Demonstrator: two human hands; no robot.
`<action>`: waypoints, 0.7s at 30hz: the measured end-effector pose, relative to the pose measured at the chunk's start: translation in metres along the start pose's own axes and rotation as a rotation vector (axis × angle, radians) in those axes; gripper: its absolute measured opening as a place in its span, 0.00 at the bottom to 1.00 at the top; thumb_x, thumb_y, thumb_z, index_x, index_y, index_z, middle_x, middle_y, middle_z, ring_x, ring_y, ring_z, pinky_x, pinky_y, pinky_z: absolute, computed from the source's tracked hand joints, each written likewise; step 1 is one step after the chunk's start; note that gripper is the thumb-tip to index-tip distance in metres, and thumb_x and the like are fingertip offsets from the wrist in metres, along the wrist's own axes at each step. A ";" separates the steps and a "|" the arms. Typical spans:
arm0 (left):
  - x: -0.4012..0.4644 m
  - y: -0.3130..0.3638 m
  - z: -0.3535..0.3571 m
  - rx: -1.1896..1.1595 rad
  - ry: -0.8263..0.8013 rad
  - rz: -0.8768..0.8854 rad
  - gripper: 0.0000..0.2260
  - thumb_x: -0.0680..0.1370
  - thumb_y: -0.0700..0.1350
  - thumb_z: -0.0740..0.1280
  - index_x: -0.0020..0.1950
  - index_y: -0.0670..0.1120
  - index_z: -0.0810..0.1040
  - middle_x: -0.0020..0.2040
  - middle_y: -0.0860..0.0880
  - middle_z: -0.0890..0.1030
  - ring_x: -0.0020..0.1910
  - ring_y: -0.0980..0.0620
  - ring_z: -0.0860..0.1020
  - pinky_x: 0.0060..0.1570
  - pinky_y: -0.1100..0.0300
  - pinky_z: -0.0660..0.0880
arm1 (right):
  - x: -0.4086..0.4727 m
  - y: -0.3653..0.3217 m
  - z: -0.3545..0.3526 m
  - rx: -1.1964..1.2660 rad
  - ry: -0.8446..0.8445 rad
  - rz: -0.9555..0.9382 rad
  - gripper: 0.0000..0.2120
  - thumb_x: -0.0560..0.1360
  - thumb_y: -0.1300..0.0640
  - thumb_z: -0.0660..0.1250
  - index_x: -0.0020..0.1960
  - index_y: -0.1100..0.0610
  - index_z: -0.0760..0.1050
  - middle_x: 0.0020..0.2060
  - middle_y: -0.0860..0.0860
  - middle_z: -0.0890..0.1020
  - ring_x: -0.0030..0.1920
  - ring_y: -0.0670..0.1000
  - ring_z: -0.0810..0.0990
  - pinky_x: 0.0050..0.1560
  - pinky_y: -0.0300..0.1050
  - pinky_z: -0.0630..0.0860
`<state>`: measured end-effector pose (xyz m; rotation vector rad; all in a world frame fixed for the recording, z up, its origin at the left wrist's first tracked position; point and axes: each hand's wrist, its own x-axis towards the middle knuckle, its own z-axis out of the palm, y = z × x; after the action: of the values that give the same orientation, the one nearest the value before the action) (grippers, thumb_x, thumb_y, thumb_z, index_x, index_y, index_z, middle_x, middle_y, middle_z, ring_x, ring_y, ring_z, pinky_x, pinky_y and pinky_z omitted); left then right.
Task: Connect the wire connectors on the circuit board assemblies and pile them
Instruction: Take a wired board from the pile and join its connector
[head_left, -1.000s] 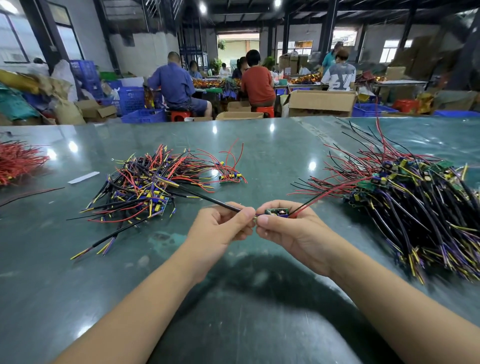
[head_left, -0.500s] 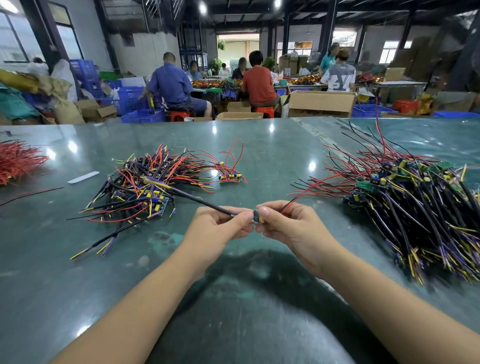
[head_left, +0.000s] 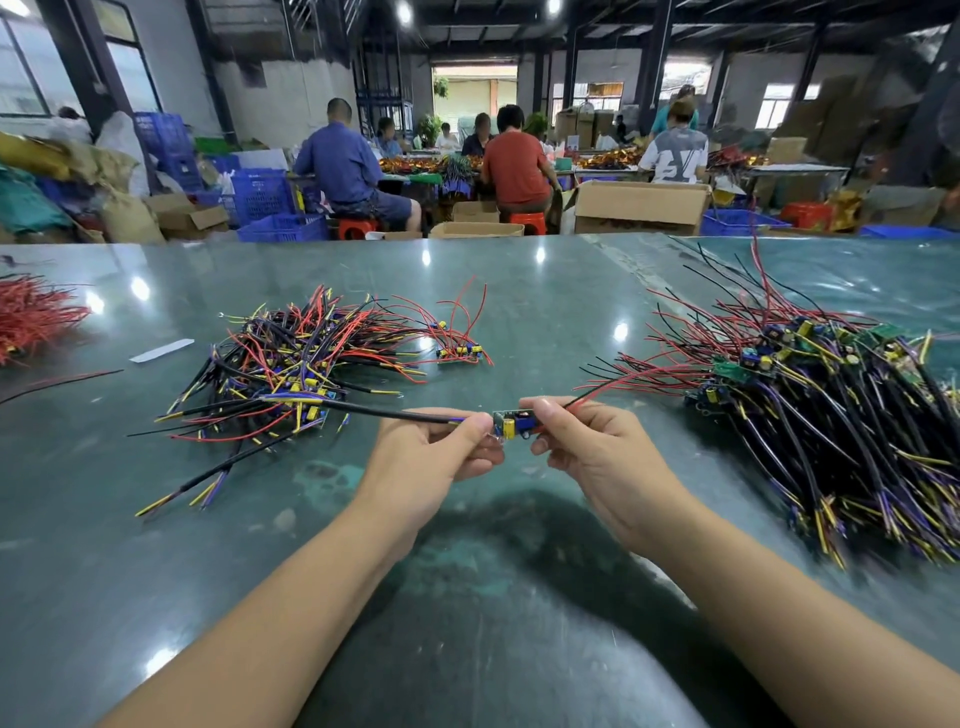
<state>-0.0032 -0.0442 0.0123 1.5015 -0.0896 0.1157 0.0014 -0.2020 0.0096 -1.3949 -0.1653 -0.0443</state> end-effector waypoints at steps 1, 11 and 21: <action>0.000 0.000 0.000 -0.030 0.000 -0.013 0.07 0.77 0.38 0.67 0.40 0.43 0.81 0.33 0.47 0.84 0.34 0.54 0.83 0.33 0.68 0.77 | 0.000 0.000 0.000 0.045 -0.017 -0.003 0.06 0.74 0.58 0.66 0.46 0.57 0.82 0.36 0.51 0.82 0.33 0.44 0.76 0.35 0.34 0.74; -0.001 0.006 0.006 -0.467 -0.024 -0.153 0.07 0.77 0.35 0.64 0.42 0.37 0.80 0.36 0.43 0.84 0.34 0.52 0.83 0.33 0.67 0.78 | 0.003 0.002 0.001 0.207 0.002 -0.098 0.13 0.76 0.53 0.61 0.51 0.57 0.81 0.40 0.50 0.83 0.35 0.47 0.79 0.44 0.37 0.77; -0.005 0.006 0.013 -0.621 0.075 -0.235 0.06 0.77 0.34 0.63 0.42 0.35 0.78 0.34 0.43 0.83 0.33 0.52 0.83 0.32 0.68 0.77 | 0.007 0.008 0.001 -0.033 0.064 -0.201 0.13 0.82 0.60 0.55 0.53 0.55 0.79 0.45 0.52 0.82 0.34 0.46 0.77 0.46 0.42 0.77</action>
<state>-0.0085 -0.0566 0.0189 0.8771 0.1048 -0.0450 0.0094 -0.1991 0.0034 -1.4038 -0.2518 -0.2590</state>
